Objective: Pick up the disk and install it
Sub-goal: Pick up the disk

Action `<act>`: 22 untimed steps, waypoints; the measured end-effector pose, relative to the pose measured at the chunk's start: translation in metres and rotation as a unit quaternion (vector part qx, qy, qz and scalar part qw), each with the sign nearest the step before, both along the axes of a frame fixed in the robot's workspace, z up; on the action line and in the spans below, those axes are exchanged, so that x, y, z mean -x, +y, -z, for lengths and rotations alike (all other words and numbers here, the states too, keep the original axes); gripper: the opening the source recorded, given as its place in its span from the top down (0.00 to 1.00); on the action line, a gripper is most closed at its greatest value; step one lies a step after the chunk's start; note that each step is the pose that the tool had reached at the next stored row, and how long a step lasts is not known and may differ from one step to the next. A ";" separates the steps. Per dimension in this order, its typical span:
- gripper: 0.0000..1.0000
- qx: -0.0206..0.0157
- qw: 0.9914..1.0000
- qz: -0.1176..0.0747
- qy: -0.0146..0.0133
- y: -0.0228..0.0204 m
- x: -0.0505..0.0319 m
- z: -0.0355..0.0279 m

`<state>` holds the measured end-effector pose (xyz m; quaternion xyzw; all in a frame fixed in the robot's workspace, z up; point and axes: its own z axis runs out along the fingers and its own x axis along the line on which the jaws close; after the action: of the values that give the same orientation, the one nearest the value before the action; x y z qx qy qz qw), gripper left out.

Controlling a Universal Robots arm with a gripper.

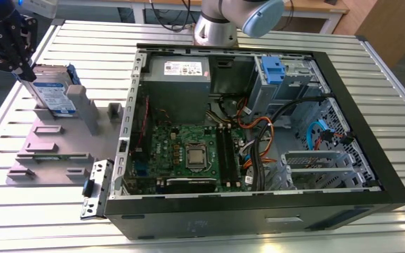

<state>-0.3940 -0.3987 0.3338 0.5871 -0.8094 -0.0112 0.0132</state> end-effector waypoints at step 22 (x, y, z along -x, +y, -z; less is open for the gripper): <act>0.89 0.000 1.000 -0.007 0.000 0.0000 0.0000 0.0000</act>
<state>-0.3940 -0.3987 0.3338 0.5930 -0.8050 -0.0108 0.0134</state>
